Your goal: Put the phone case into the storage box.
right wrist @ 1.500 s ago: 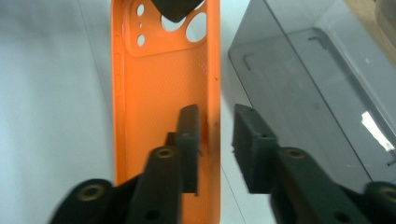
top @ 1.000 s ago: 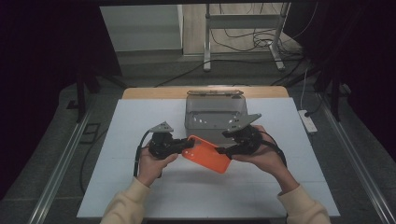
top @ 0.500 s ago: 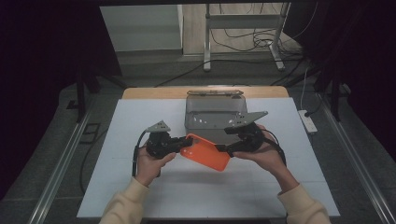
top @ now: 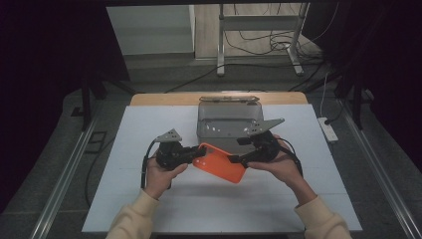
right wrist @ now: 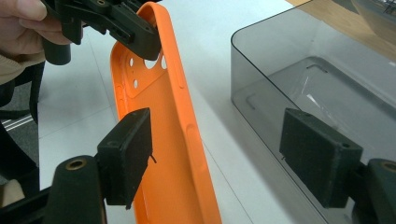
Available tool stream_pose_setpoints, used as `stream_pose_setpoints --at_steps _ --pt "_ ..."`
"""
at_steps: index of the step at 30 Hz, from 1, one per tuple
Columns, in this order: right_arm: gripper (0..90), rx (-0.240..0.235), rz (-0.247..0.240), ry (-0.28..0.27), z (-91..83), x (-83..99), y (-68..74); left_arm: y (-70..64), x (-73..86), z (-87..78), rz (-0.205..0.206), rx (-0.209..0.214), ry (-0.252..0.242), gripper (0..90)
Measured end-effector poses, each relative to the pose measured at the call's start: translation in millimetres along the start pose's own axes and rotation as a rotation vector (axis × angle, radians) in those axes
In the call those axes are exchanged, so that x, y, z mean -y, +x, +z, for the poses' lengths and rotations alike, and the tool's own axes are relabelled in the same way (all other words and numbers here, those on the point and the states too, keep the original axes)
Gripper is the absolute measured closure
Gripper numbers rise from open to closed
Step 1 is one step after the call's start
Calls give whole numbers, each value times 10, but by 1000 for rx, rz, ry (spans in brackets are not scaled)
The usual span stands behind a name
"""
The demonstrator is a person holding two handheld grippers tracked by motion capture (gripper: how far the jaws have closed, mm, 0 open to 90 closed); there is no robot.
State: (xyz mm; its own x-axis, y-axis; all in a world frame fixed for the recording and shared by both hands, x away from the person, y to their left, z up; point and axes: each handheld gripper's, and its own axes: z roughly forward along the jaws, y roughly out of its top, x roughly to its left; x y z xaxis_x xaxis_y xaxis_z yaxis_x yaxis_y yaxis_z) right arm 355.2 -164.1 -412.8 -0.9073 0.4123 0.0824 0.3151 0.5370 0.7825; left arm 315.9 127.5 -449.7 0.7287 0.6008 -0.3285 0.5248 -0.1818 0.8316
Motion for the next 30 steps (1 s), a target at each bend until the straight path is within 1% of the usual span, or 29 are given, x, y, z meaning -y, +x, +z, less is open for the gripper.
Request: stream_pose_setpoints --at_steps 8,15,22,30 --pt "262 -6 8 13 35 9 8 -17 5 25 14 1 6 812" --pt "264 -19 19 16 63 9 24 -28 9 41 18 3 9 812" --pt "268 -37 18 22 89 7 45 -41 14 56 23 1 8 812" --pt "275 -54 30 32 126 17 48 -51 21 82 29 3 18 811"
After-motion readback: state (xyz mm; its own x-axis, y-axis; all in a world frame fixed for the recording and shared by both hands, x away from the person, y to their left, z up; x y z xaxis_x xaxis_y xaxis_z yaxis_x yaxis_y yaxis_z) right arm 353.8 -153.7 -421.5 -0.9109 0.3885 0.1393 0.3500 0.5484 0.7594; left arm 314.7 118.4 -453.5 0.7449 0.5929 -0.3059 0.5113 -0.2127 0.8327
